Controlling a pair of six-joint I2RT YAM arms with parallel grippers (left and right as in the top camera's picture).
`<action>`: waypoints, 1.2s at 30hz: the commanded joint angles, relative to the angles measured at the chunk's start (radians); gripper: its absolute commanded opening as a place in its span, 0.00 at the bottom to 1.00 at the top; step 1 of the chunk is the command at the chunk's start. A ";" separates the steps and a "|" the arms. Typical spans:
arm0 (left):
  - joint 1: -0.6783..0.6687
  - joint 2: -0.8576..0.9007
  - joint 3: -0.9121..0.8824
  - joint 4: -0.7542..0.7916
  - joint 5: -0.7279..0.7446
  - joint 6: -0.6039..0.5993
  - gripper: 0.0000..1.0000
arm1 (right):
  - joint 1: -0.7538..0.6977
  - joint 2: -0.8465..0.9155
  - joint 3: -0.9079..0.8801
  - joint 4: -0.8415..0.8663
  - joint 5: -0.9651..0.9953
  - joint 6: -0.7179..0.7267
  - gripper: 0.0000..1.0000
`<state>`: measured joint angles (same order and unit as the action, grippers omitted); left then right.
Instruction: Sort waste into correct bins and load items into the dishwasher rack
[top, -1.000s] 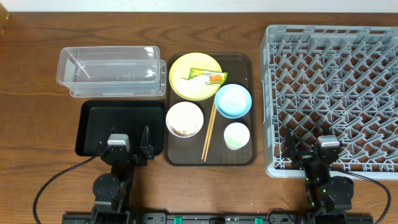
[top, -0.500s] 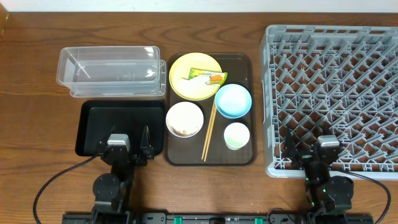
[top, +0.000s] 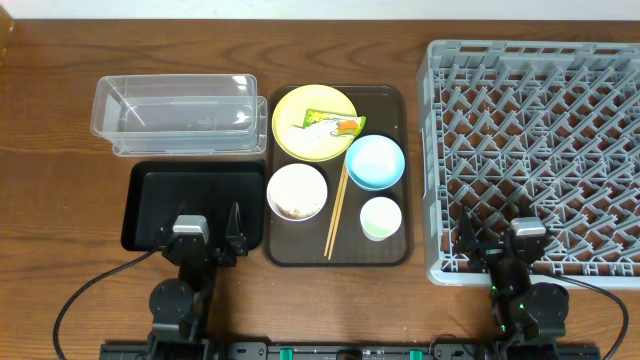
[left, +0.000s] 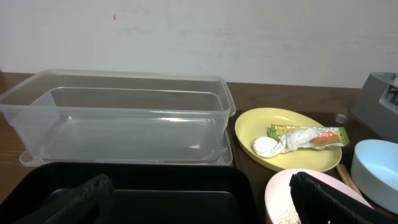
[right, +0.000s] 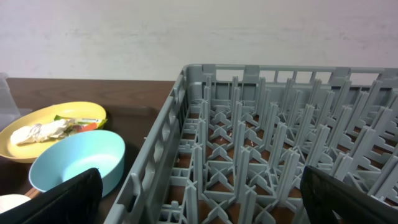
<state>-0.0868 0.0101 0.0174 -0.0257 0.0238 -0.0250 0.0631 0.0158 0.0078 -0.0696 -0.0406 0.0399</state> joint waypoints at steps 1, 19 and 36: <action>0.005 -0.006 -0.013 -0.045 -0.016 0.013 0.93 | 0.018 0.002 -0.002 -0.002 -0.001 -0.011 0.99; 0.005 -0.006 -0.013 -0.045 -0.015 0.013 0.93 | 0.018 0.002 -0.002 -0.001 0.001 -0.012 0.99; 0.005 0.237 0.199 -0.164 0.027 -0.074 0.93 | 0.016 0.124 0.177 -0.139 0.096 0.027 0.99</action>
<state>-0.0868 0.1623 0.1135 -0.1856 0.0467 -0.0837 0.0631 0.0822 0.1032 -0.1963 0.0177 0.0475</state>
